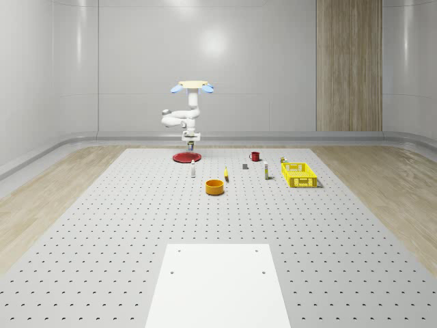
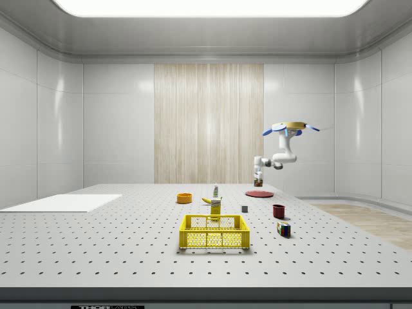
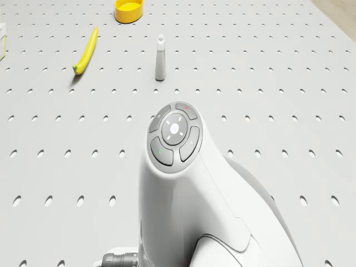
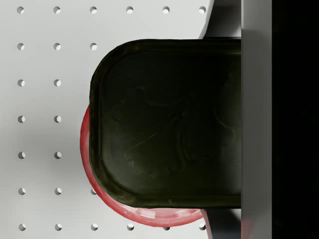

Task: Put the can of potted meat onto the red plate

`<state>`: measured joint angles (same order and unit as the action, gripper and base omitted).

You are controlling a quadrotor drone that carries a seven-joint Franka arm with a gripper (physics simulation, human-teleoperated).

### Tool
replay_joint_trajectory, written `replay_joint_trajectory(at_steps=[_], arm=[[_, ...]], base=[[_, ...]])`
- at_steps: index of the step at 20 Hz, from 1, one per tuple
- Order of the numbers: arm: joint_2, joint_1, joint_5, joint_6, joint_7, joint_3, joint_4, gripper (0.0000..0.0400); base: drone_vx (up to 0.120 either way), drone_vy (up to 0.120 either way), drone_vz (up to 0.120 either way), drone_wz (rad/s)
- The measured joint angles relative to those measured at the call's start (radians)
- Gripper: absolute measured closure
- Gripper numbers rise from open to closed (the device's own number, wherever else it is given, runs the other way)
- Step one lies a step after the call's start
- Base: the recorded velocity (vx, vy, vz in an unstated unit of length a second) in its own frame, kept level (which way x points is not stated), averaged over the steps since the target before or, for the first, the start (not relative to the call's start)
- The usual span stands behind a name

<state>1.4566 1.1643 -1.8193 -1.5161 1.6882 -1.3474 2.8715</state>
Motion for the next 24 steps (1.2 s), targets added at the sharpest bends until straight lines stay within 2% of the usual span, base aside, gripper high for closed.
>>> replay_joint_trajectory(at_steps=[6, 16, 24], arm=[[0.009, 0.002, 0.002, -0.009, 0.002, 0.000, -0.001, 0.0114], [0.027, 0.014, -0.108, -0.067, -0.003, 0.120, -0.029, 0.0115], [0.028, 0.033, -0.210, -0.114, -0.006, 0.228, -0.067, 0.0115]], base=[[0.000, -0.113, 0.000, 0.000], [0.000, 0.000, 0.000, 0.000], [0.000, 0.000, 0.000, 0.000]])
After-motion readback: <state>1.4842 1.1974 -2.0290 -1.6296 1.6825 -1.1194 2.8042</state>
